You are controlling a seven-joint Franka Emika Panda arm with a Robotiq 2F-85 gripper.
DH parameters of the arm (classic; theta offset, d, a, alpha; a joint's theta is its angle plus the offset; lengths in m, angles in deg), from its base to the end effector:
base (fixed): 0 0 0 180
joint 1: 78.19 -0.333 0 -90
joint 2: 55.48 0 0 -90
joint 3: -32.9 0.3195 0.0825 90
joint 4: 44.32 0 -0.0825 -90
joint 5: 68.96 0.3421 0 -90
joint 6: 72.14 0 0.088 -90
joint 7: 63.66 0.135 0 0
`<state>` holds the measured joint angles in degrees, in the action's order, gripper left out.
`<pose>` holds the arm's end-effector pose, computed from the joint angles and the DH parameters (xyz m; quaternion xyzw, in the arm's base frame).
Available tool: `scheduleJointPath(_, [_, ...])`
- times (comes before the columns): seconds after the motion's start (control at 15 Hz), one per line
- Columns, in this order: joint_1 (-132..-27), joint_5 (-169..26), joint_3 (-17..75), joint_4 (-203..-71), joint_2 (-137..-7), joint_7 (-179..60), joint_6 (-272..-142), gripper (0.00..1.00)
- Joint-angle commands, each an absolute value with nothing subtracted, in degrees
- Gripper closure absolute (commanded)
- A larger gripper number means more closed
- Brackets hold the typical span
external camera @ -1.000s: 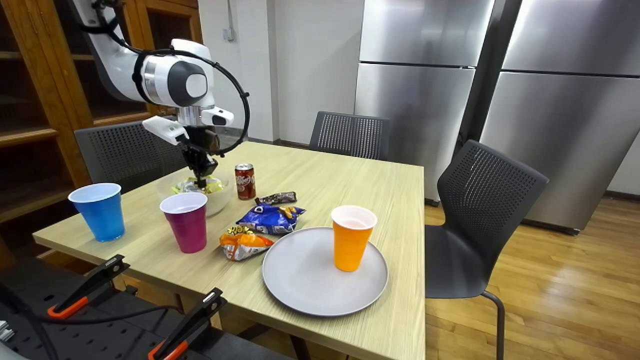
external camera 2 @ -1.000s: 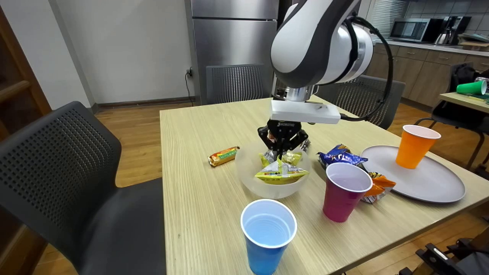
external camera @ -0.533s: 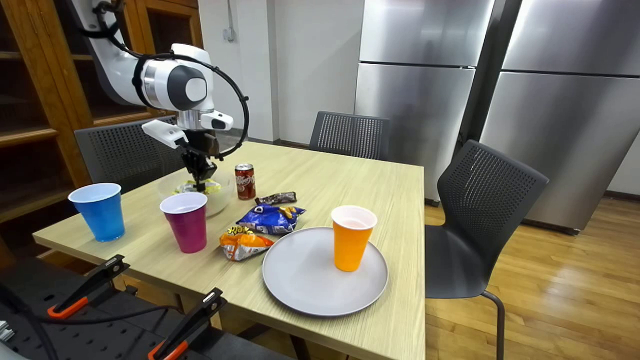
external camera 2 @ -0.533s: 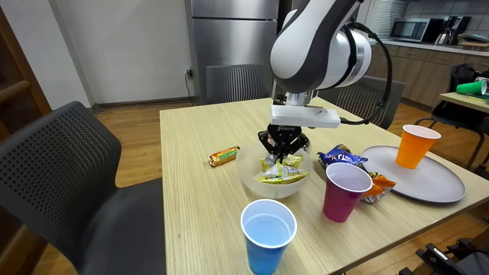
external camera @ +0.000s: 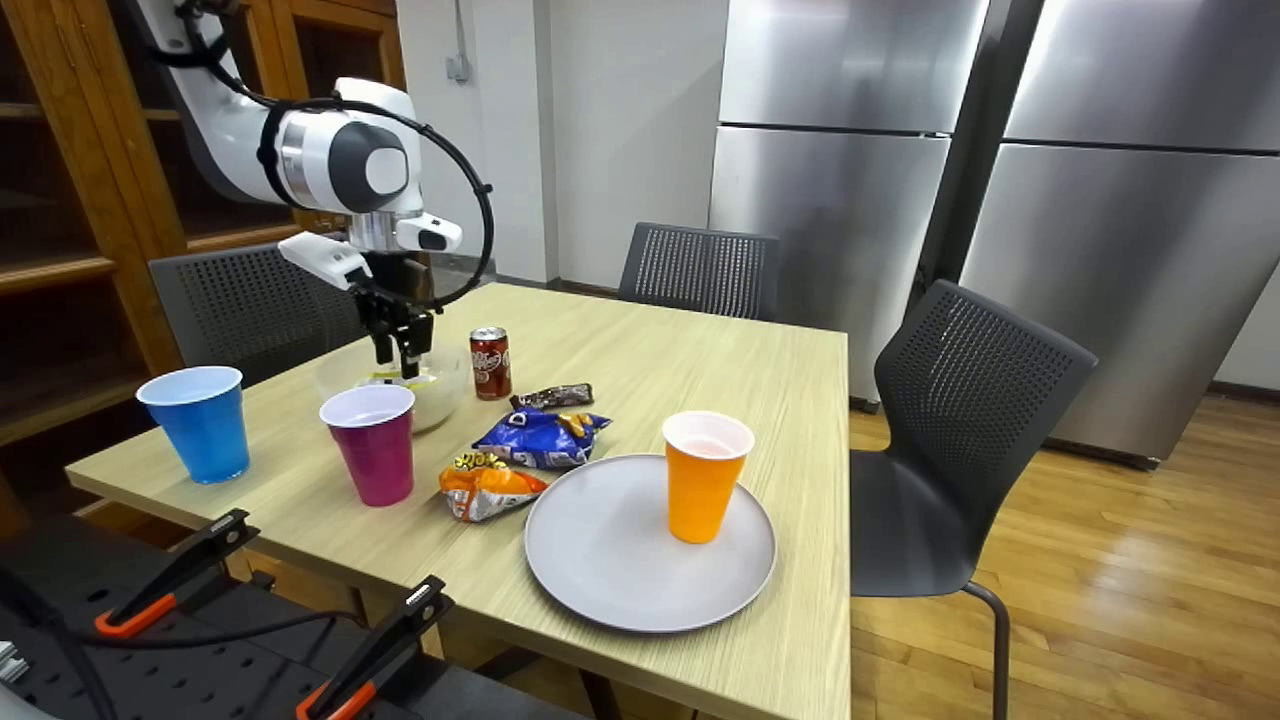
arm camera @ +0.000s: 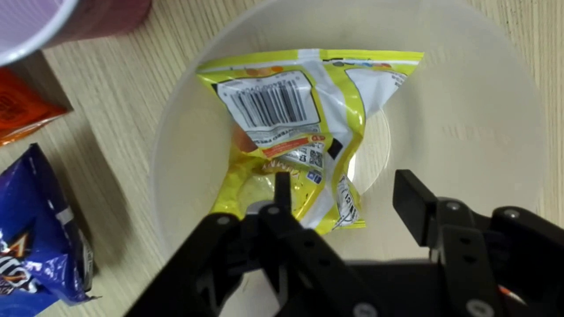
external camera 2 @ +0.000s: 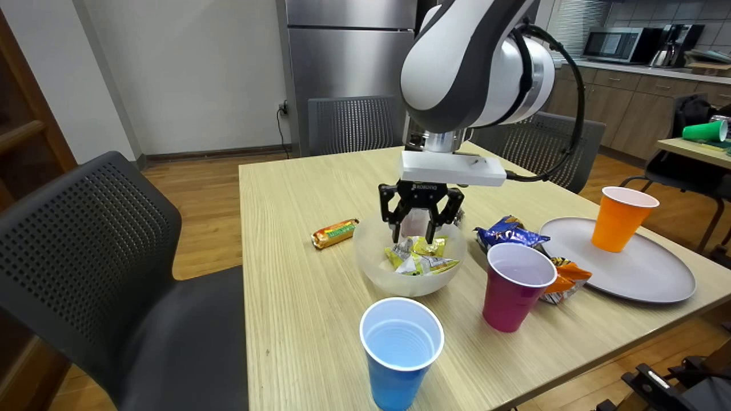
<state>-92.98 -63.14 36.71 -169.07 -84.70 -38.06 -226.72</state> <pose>0.5139 0.1715 0.1668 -0.9931 0.1109 0.0096 0.0374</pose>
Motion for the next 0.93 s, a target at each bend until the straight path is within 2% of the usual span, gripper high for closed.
scheduleJointPath(0.0, [-92.1,-61.0,37.2,-170.7,-80.7,-39.0,-225.4,0.06])
scheduleJointPath(0.07, [-91.6,-60.4,37.4,-171.0,-79.9,-39.3,-225.5,0.01])
scheduleJointPath(0.13, [-91.4,-60.0,37.3,-171.3,-79.3,-39.4,-225.7,0.0])
scheduleJointPath(0.87, [-86.0,-58.7,35.1,-175.7,-71.9,-40.7,-226.9,0.0])
